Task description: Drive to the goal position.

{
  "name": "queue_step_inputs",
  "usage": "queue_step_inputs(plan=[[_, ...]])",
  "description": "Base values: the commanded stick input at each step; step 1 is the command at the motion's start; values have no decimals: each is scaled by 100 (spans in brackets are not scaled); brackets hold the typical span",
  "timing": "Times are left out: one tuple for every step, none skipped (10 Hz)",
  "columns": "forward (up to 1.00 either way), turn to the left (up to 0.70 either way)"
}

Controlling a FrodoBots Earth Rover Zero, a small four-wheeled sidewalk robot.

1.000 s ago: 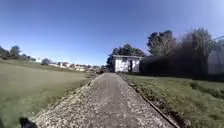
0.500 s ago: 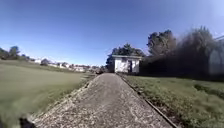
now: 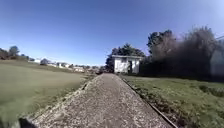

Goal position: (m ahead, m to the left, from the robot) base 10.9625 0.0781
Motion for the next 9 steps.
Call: queue_step_inputs(plan=[[50,0],[50,0],[50,0],[50,0],[50,0],[50,0],[50,0],[50,0],[50,0]])
